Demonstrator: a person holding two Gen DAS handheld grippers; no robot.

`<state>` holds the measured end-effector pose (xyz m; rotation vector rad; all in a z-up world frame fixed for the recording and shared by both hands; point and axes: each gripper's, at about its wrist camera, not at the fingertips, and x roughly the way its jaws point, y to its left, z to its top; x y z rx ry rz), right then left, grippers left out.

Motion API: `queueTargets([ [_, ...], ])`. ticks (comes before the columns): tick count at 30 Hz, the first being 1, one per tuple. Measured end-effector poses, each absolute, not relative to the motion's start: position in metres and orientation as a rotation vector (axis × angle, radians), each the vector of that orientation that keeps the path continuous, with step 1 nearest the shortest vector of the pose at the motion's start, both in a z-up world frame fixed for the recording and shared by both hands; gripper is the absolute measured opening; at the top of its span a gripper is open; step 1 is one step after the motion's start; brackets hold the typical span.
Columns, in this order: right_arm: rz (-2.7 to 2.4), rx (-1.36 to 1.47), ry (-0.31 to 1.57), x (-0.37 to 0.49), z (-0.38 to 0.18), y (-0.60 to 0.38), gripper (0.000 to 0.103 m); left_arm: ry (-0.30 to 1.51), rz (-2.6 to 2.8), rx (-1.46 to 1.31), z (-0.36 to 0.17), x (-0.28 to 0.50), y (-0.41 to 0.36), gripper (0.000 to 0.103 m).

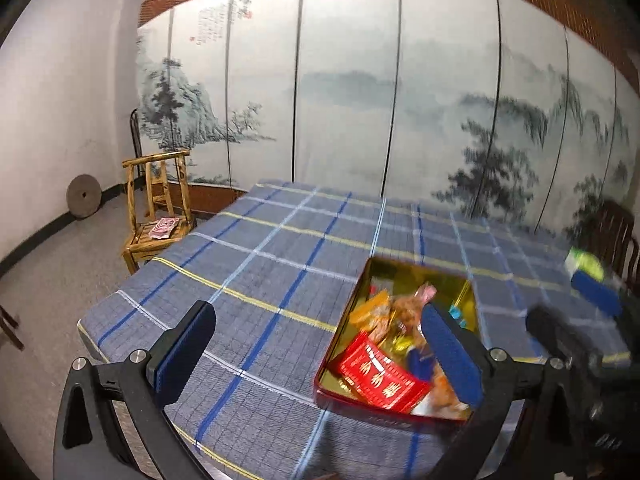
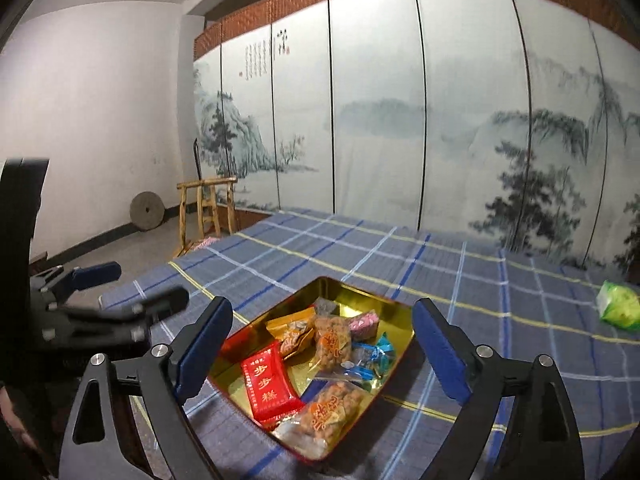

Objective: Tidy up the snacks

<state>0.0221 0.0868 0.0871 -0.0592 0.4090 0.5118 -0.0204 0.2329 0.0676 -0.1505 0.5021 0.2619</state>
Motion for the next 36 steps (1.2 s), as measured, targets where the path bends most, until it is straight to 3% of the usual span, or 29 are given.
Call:
queueTargets([
  [14,0.511,-0.012,0.289,-0.032,0.130,0.053,0.098,0.253,0.282,-0.136,0.143,-0.090,0.209,0.102],
  [36,0.474,0.012,0.232,-0.059,0.147,0.028,0.103,0.310,0.246,-0.068,0.158,-0.101,0.168,0.102],
])
